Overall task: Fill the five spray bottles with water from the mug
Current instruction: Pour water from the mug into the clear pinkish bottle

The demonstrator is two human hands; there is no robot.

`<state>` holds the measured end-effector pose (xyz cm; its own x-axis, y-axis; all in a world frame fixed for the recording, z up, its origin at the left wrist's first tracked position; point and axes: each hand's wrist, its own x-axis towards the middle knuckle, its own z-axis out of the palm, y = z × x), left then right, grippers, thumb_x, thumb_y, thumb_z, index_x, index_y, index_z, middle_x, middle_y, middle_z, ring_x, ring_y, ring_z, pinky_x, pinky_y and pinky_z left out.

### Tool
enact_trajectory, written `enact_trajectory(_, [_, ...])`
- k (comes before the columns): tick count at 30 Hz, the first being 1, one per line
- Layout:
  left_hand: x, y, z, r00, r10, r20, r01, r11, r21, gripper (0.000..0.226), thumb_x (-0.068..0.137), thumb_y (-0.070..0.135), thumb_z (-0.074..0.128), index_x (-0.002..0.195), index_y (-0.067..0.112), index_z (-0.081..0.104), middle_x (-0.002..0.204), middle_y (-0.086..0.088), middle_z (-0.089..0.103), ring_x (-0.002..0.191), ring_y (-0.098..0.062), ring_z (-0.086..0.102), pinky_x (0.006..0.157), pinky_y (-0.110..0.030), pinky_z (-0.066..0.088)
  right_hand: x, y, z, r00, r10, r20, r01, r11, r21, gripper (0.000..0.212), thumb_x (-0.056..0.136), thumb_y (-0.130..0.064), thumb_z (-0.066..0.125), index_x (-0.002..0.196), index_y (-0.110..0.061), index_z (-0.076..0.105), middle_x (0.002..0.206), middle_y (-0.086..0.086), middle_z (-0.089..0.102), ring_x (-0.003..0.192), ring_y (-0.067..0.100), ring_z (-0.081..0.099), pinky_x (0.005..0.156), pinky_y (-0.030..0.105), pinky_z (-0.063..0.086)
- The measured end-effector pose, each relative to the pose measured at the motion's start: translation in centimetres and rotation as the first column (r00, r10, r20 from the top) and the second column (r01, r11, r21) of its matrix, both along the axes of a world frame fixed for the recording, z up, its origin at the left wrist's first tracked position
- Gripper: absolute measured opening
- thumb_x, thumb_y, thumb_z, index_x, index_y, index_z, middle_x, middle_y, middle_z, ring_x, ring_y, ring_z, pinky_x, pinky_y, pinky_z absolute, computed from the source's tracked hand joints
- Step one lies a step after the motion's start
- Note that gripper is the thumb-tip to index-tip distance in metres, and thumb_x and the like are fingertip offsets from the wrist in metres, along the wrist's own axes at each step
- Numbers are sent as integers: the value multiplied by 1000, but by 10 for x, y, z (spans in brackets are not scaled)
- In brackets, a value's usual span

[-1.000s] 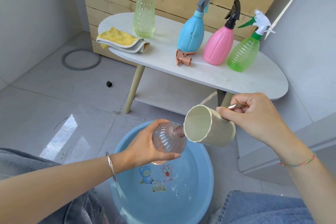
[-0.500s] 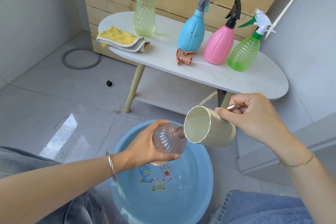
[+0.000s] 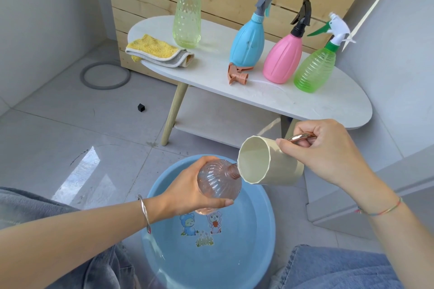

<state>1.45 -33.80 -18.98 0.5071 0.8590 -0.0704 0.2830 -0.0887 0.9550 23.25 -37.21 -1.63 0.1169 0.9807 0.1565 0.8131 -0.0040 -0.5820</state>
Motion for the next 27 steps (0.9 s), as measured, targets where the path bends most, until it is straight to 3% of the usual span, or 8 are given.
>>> enact_trajectory(7, [1,1,-1,1000,15,-3,-15,1000,-10,84,50,58,88,123,40,49,114,25,62,111,0,59,97,-26,49,1,1,-2,1000,16,25,-17,999,45,52,74,-18,75,42,-18,35,39,-7,27,43,12,28,43,17,24])
enact_trajectory(11, [1,1,-1,1000,18,-11,-18,1000,-10,84,50,57,89,122,39,49,113,27,61,110,2,59,95,-21,48,1,1,-3,999,38,31,-40,997,69,49,74,-17,75,46,-16,35,41,-6,27,44,11,28,43,16,24])
enact_trajectory(15, [2,1,-1,999,28,-20,-28,1000,-5,76,56,42,94,118,42,49,111,32,60,108,6,58,89,-10,44,0,0,-5,997,60,40,-64,993,104,51,74,-15,75,46,-18,32,41,-6,28,43,11,29,43,15,25])
enact_trajectory(21, [1,1,-1,1000,25,-13,-25,999,-20,81,53,49,92,122,40,50,113,28,61,110,4,58,92,-15,45,2,2,-9,992,105,74,-115,981,159,44,72,-18,75,52,-9,36,48,-6,33,49,12,31,47,17,24])
enact_trajectory(27, [0,1,0,1000,28,-2,-28,999,-45,80,54,49,92,122,41,50,113,27,62,110,5,58,87,-7,44,3,3,-12,973,168,158,-203,950,238,45,72,-23,73,52,-11,35,52,-1,34,55,14,35,52,16,27])
